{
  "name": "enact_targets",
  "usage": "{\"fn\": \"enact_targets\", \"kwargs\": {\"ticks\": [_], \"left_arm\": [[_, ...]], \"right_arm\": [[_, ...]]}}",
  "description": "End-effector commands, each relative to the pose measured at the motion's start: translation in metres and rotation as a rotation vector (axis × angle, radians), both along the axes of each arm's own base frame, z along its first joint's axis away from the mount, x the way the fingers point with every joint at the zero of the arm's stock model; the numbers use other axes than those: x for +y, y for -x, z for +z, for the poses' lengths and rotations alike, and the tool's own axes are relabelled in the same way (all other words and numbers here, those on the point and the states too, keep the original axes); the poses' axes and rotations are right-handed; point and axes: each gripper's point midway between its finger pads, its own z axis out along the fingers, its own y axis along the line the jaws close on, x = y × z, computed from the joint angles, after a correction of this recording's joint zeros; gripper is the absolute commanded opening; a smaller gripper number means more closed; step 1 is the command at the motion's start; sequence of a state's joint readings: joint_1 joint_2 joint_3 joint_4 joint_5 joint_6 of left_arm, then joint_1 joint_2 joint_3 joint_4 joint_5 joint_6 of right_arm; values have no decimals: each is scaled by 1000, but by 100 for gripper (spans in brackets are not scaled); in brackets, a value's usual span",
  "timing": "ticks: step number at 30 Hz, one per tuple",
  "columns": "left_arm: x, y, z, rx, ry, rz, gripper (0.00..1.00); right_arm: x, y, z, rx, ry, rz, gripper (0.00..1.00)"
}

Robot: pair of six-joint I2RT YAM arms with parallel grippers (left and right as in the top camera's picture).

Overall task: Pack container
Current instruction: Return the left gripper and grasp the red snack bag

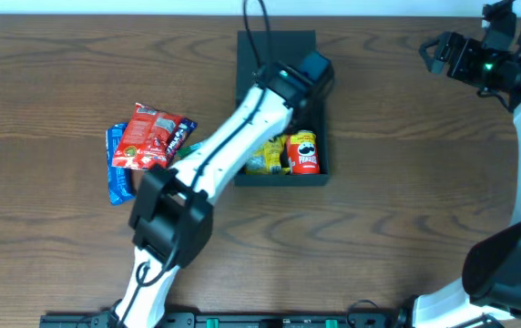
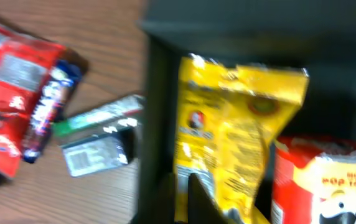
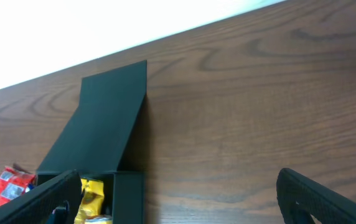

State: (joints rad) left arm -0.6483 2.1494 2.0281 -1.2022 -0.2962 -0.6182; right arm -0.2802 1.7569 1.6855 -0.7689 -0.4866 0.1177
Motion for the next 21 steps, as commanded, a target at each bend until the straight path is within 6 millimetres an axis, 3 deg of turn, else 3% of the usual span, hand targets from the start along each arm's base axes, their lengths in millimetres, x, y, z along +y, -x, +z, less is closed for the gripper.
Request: {"fn": "enact_targets", "kwargs": {"ticks": [1,2,3,5,6,10,14,17,21], "left_arm": [[43,-24,49,-119,16,90,31],[59,-30,55,-128,16,110,44],[71,-35,58,-129,11,109,64],[97,-41,58,-92,-17,64,73],[111,-42,56,-62,-29,35,82],[165,-42,44,43,-26,25,86],[203,-42,37,73,-32,73,89],[215,-40,22,114,6,45,97],[216,-31,-11,187,74,-15,97]], "right_arm": [[0,0,13,-46,16,20,99],[0,-2,15,-61,21,21,99],[-1,-4,17,-72,27,25,99],[-2,-8,21,-96,35,25,99],[-2,-9,22,-106,38,25,99],[-3,-11,25,-119,43,25,99],[-3,-11,25,-120,43,25,99],[-3,-11,25,-119,42,25,99],[-3,-11,24,-116,41,25,99]]}}
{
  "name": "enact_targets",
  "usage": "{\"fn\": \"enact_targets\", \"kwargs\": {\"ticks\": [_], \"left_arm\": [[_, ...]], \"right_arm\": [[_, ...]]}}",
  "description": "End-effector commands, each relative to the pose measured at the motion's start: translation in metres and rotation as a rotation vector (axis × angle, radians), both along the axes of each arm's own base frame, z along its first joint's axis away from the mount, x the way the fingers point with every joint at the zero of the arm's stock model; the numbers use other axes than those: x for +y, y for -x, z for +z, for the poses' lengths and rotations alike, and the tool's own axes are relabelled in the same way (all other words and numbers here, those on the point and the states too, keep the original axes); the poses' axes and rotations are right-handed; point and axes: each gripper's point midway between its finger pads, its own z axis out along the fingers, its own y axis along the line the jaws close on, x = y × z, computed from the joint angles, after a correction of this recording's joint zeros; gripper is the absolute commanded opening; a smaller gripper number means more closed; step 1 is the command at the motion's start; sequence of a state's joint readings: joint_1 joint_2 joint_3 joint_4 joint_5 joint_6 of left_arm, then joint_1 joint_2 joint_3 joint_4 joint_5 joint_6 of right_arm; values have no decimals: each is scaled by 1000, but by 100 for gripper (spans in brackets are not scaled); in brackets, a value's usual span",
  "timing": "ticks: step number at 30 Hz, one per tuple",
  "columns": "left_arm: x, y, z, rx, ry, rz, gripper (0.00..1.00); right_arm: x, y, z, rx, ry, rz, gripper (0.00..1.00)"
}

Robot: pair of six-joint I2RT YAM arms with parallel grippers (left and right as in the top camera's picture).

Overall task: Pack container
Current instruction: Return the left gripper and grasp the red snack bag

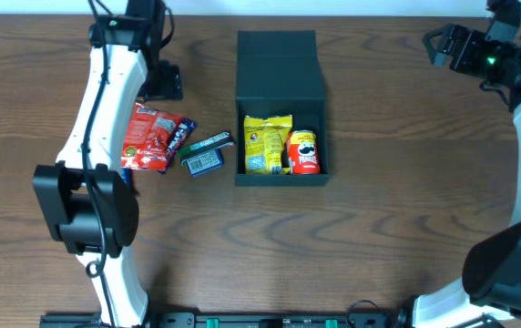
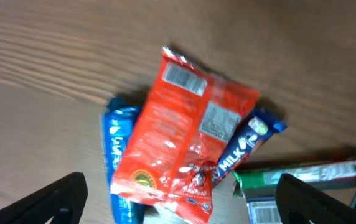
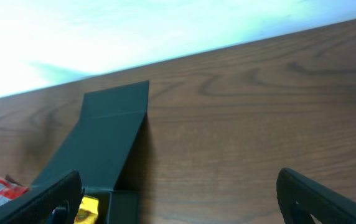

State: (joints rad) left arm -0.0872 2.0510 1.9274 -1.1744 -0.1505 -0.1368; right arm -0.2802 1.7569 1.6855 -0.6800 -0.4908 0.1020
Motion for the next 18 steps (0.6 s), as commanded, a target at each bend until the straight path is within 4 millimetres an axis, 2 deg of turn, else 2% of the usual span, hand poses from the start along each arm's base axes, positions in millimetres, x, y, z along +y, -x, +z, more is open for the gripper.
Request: {"fn": "enact_targets", "kwargs": {"ticks": [1,5,15,18], "left_arm": [[-7,13,-24,73,70,-93,98],[-5,20,-50,102,67,-99,97],[-3,32,-95,133,54,-155,96],[-1,37,-105,140,41,-152,100]], "right_arm": [[0,3,10,-25,8,12,99],[0,3,10,-27,9,12,99],[1,4,9,-21,7,12,99],[1,4,9,-20,7,12,99]]}}
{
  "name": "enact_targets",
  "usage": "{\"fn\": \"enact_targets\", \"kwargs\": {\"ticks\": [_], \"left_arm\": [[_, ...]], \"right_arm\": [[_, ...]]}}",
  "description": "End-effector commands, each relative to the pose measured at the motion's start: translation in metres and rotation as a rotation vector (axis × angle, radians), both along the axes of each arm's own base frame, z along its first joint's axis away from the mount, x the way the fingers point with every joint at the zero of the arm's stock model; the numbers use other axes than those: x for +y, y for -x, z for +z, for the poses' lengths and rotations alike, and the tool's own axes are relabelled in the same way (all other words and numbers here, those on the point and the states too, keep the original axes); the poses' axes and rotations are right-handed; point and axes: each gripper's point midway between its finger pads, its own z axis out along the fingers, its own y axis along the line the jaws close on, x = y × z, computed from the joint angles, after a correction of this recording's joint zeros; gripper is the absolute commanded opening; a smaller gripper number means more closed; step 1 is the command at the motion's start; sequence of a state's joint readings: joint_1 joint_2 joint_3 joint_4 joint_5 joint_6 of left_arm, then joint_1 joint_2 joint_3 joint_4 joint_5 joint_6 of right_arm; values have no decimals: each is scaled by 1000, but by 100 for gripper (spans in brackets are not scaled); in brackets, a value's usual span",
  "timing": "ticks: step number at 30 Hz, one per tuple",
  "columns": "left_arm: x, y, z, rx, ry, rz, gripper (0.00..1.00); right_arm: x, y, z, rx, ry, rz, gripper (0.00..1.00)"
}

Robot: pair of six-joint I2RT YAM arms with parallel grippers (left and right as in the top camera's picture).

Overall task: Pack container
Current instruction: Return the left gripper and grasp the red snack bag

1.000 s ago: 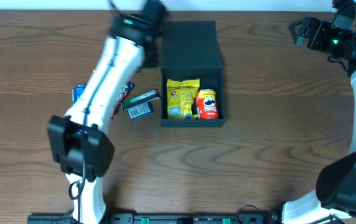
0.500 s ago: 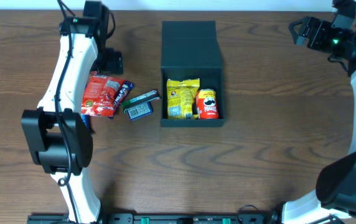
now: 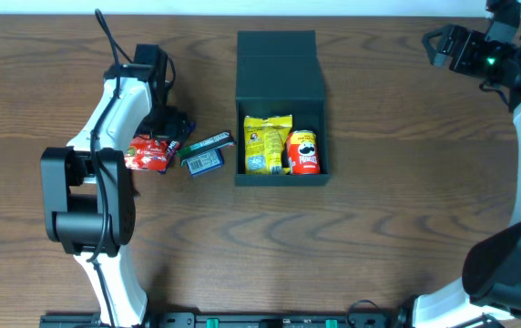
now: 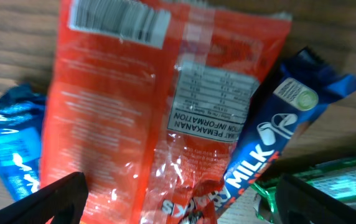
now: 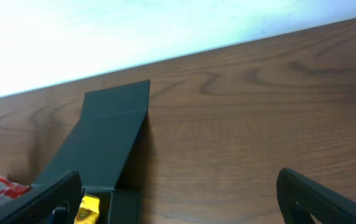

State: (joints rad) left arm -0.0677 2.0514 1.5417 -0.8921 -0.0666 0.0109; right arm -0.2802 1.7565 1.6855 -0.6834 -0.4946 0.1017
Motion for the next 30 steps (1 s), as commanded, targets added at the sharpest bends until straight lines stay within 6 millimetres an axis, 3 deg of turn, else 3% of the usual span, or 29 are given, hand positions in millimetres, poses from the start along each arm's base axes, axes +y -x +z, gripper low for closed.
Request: {"fn": "enact_targets", "kwargs": {"ticks": [1,5,12,18,20,25,30], "left_arm": [[6,5,-4,11,-28,-15,93],[14,8,-6,21,-75,-12,83],[14,7,-7,18,-74,-12,51],[14,7,-9,24,-75,-10,10],[15,7,-9,22,-78,-10,6],[23,3,-3,9,-124,6,6],[16,-23,34,-79,-116,20,6]], "right_arm": [[0,3,9,-22,10,9,99],[0,3,9,-23,10,9,99],[0,3,9,-23,9,10,99],[1,3,9,-22,9,12,99],[2,3,9,-22,9,13,99],[2,3,9,-23,9,13,99],[2,3,9,-22,6,10,99]]}}
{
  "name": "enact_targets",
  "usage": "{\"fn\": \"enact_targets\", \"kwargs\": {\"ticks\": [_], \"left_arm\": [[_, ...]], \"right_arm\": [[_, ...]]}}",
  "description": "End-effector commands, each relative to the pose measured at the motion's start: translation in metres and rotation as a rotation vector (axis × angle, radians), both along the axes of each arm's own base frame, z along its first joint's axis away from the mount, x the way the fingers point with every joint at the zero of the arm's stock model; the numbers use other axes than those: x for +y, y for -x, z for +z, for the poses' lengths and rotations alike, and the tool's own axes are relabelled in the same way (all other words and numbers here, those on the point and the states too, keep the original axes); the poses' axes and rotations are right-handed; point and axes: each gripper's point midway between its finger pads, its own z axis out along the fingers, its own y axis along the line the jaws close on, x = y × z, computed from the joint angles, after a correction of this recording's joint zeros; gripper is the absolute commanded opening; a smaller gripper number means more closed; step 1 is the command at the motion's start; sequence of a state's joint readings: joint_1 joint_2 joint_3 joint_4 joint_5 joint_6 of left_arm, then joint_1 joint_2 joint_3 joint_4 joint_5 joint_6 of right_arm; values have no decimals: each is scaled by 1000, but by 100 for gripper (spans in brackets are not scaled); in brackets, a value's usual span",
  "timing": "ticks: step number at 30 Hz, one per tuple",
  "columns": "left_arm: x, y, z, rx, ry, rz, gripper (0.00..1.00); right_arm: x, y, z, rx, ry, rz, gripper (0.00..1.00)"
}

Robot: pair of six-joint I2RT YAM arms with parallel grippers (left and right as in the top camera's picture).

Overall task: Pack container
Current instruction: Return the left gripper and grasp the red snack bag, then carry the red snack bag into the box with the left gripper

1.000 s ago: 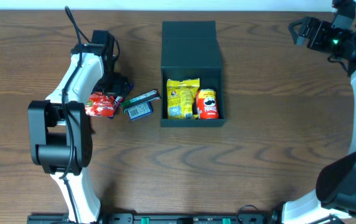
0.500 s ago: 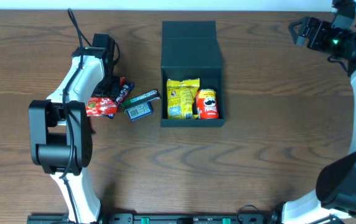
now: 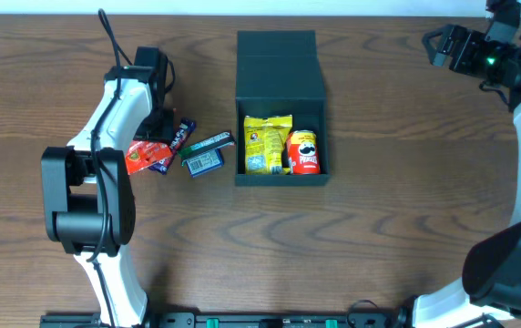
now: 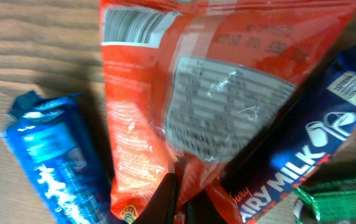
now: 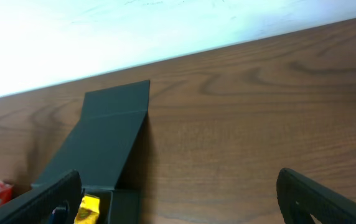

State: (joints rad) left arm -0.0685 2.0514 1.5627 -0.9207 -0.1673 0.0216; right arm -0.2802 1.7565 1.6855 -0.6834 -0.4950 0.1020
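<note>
The dark box lies open mid-table with a yellow snack bag and a red Pringles can inside. Left of it, my left gripper is shut on the crumpled lower edge of the red snack bag. A dark blue milk-chocolate bar lies to its right, a light blue packet to its left. A green bar and a small dark packet lie nearer the box. My right gripper hangs open at the far right, high over the table.
The box's lid lies flat beyond the compartment. Bare wood lies right of the box and along the front. The table's far edge meets a white wall.
My left gripper, open over the red bag then, is now shut on the bag's lower edge, which is crumpled. The red bag looks smaller from overhead. The right arm is unchanged.
At first my left arm reached over the box, close above the yellow bag and can. Then it was at the far left, open and high over the pile of snacks. Then it was low over the red bag, and now it pinches that bag.
</note>
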Motion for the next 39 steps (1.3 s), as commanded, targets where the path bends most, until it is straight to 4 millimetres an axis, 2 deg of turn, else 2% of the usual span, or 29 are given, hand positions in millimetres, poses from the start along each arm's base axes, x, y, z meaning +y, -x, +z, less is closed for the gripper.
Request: {"fn": "enact_targets", "kwargs": {"ticks": [1,6,9,11,14,17,22,27,30,32,37,39], "left_arm": [[-3,-29,37,-107,-12,20,6],[-26,-59,101,-249,10,21,6],[-48,-69,129,-318,10,2,6],[-66,-71,139,-349,1,-24,6],[-102,-66,140,-365,36,-35,6],[-145,-55,140,-380,86,-32,6],[-212,-31,140,-393,151,-57,6],[-255,-8,138,-379,165,-154,6],[-272,4,134,-366,168,-184,6],[-276,7,134,-371,163,-185,6],[-268,10,133,-364,142,-138,6],[-264,8,130,-362,141,-114,11]], "right_arm": [[2,3,9,-22,6,11,99],[2,3,9,-21,2,10,99],[2,3,9,-21,2,10,99],[2,3,9,-21,2,10,99],[1,3,9,-20,0,4,99],[-8,4,8,-8,-11,-41,99],[-22,5,8,-6,-8,-73,99],[-29,7,8,-6,-7,-88,99],[-31,7,8,-10,6,-80,99],[-31,7,8,-13,17,-72,99],[-31,7,7,-12,20,-68,99],[-31,7,7,-12,20,-68,99]]}}
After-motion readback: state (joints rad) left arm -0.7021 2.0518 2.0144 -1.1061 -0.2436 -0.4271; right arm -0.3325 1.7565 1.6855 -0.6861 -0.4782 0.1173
